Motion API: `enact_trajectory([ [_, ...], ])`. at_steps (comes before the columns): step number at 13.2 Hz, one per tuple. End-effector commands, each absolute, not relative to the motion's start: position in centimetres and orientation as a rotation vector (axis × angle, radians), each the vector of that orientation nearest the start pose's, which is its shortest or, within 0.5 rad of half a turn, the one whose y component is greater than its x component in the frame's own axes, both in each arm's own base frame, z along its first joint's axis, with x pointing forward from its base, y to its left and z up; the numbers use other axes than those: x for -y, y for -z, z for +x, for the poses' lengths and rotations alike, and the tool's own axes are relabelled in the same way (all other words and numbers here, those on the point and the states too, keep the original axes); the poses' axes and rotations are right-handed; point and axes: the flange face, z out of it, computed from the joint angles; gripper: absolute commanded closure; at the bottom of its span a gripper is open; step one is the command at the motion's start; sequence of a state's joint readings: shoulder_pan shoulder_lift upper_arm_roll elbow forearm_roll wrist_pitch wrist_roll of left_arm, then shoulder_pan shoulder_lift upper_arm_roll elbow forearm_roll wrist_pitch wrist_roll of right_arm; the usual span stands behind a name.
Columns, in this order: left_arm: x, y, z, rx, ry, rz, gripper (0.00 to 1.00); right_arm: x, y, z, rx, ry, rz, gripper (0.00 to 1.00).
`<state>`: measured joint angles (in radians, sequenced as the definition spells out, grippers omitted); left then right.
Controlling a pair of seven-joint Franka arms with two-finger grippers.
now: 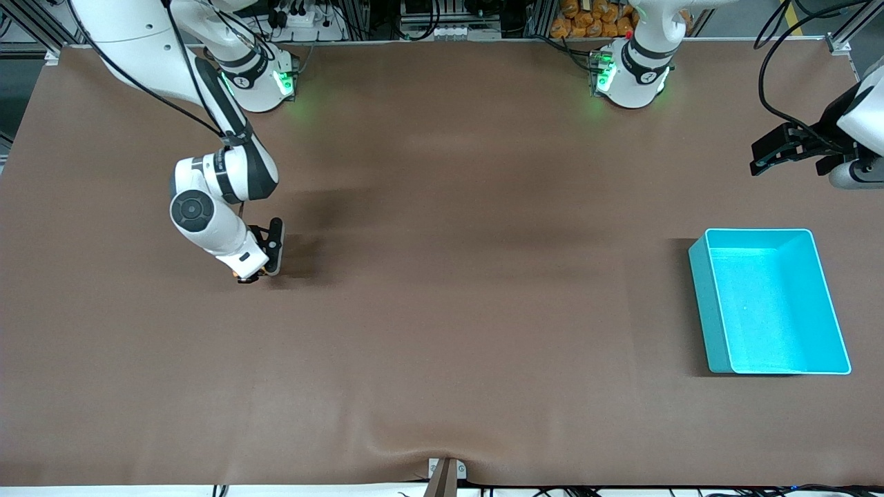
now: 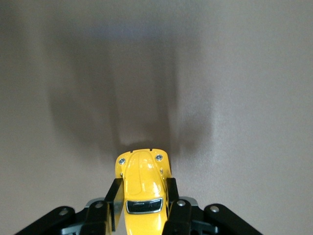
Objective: Wind and store yellow beetle car
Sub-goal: 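Drag the held car backward along the table to wind it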
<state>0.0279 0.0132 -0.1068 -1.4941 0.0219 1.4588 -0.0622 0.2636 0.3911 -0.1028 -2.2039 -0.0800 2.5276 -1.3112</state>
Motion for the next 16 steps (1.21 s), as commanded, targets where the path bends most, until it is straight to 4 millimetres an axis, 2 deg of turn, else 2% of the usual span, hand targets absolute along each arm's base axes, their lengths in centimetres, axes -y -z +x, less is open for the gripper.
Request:
enact_trajectory([
  [1, 3.8, -64.9, 54.5, -0.048, -0.052, -3.094, 0.00, -7.2, -18.7, 54.4, 2.214, -0.165, -2.278, 0.69],
  [8, 3.9, -64.9, 54.4, -0.050, -0.052, -3.094, 0.00, -4.4, -18.4, 54.6, 2.172, -0.175, -2.308, 0.69],
  [12, 3.8, -64.9, 54.5, -0.048, -0.052, -3.094, 0.00, -0.6, -18.4, 54.8, 2.179, -0.179, -2.287, 0.68],
  [16, 3.8, -64.9, 54.5, -0.048, -0.052, -3.094, 0.00, 2.2, -18.3, 54.8, 2.186, -0.179, -2.273, 0.68],
])
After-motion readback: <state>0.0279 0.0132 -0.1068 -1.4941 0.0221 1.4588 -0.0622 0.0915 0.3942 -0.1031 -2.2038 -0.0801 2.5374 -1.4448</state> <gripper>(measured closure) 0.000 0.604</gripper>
